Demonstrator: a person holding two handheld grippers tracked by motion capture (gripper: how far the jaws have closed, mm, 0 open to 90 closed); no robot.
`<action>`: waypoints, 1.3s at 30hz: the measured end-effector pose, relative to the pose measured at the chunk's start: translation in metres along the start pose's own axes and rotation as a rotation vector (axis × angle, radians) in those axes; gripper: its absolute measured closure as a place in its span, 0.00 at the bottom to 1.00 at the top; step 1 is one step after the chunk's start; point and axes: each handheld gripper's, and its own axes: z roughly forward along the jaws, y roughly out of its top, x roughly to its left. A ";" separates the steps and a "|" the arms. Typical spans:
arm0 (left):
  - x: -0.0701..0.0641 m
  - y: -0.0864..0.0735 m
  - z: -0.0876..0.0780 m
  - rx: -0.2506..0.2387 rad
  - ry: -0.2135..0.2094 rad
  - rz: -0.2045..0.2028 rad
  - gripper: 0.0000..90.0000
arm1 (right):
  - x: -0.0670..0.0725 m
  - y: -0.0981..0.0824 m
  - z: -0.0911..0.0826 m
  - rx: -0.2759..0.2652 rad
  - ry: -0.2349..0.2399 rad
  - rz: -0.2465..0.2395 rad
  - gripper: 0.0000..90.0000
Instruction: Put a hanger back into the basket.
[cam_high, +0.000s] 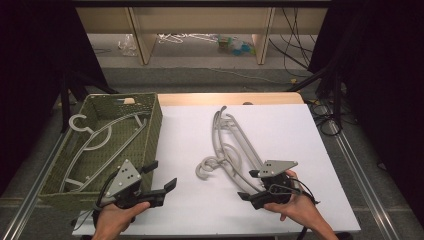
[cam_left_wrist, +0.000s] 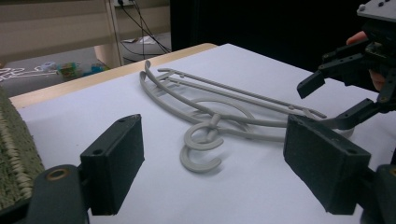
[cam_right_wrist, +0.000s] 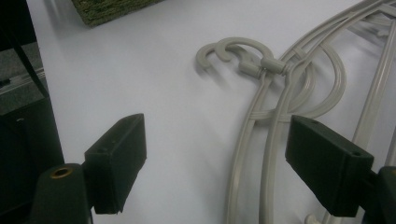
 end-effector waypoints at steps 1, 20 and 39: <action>-0.001 -0.001 0.000 0.001 -0.001 0.006 0.22 | 0.000 0.000 0.000 -0.005 -0.006 0.004 0.24; -0.014 -0.016 0.010 0.003 -0.013 0.029 0.19 | -0.005 -0.005 0.008 0.020 -0.050 0.049 0.25; -0.028 -0.023 0.022 0.024 -0.047 0.036 0.19 | -0.029 0.000 0.035 0.106 -0.111 0.157 0.27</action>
